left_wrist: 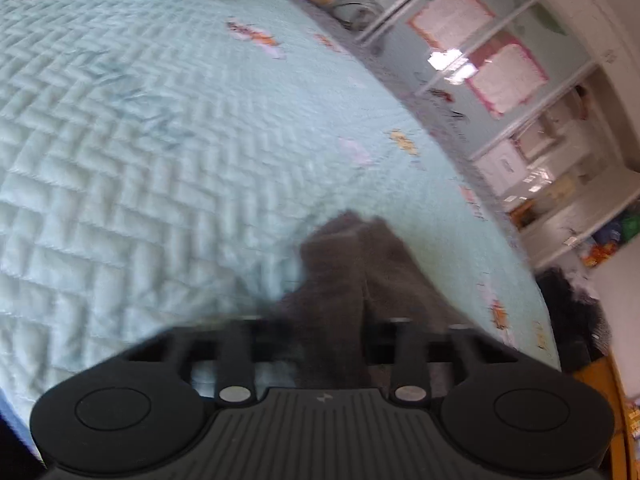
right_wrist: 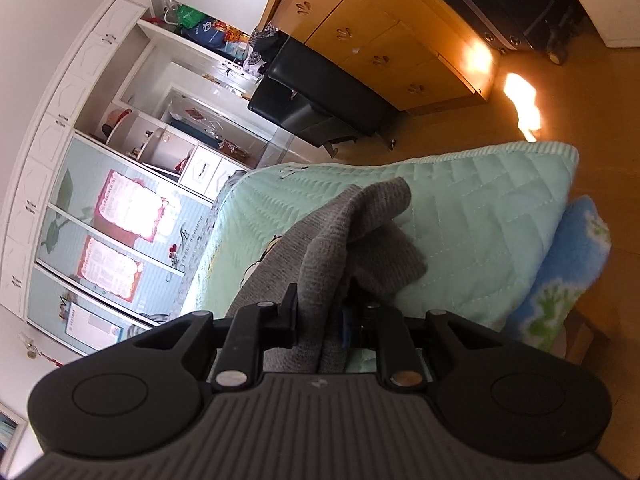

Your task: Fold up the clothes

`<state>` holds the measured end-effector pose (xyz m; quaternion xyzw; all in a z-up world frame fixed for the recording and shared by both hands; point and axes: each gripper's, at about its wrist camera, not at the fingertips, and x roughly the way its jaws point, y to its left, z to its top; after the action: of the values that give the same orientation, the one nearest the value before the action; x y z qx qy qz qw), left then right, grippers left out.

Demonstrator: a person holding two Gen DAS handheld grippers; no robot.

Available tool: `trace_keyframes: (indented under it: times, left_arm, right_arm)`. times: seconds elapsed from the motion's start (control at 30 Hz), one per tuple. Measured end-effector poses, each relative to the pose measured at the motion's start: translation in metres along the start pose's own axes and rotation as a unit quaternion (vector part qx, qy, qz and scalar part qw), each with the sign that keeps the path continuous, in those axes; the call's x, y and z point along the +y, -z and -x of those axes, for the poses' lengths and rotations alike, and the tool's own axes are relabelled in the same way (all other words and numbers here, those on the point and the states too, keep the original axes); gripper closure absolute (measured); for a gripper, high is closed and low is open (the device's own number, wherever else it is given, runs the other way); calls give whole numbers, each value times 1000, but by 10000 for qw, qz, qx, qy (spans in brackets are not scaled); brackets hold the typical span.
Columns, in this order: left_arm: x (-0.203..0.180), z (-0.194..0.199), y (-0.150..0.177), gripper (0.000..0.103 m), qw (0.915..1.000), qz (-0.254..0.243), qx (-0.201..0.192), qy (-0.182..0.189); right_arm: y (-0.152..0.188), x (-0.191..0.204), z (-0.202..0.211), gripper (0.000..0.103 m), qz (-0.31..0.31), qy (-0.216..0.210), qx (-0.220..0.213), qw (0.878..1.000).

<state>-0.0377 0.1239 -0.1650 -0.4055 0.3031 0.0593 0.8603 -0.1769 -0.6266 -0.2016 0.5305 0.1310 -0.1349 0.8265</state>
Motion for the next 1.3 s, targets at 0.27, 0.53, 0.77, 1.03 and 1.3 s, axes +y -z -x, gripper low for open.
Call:
trace_keyframes:
  times: [0.27,0.53,0.77,1.03,1.3]
  left_arm:
    - [-18,16,1,83,9992,-315,-234,38]
    - [-97,56,1,84,9841,-1499,-633,712]
    - [-208,75,64,85,9354,-3149,-353,1571]
    - [-300,47,254,85,7682,-5966,280,2307]
    - [-282,0,319,84,7281,-6568,623,1859]
  right_arm:
    - [0,-4,-1,81,-72,-32,-12,10000]
    - [-1,-8,-3,81,-154,-107,-12,9998]
    - [0,-15,-5,81,-250,-232,-5,9994]
    - [0,-20,-7,81,-326,-346,7,9989]
    - [-3,-19,-6,81,-207,-363,125,9990]
